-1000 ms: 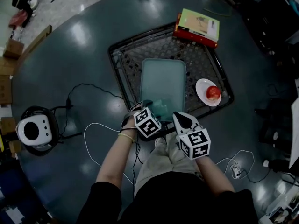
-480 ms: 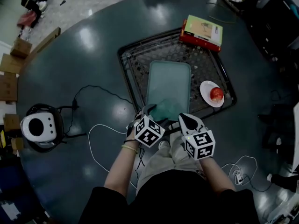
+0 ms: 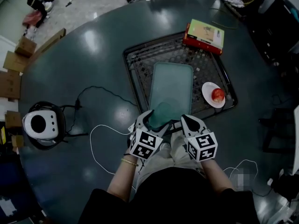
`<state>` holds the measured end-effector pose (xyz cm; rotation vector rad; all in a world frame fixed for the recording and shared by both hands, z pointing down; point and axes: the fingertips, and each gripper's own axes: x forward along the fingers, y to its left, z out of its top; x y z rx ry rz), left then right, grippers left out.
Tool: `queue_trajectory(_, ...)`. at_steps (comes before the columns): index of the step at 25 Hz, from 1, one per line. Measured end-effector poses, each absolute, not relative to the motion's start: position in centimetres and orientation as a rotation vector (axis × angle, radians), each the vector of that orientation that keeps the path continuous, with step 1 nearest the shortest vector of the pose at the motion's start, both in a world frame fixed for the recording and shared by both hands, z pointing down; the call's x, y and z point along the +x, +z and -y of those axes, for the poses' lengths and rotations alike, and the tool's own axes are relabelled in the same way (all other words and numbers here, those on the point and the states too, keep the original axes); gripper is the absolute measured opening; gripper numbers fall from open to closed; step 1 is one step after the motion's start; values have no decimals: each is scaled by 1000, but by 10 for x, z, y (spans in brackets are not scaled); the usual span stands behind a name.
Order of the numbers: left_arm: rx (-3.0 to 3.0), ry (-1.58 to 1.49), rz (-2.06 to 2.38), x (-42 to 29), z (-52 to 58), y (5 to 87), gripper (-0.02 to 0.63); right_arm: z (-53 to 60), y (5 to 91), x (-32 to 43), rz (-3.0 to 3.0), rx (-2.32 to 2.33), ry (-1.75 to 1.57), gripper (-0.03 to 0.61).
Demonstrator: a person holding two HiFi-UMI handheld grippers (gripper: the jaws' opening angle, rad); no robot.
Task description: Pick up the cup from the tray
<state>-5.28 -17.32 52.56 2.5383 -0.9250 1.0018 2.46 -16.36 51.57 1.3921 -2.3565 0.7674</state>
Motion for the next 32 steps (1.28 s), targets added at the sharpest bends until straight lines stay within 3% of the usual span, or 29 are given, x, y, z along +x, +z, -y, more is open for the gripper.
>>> queue_trajectory(11,2509,712,1069,-65,143,487,328,141,500,14,2411,1367,726,5)
queue_trajectory(32,2545,694,1093,-61,141,470,328,136,485,16,2429,1360,658,5)
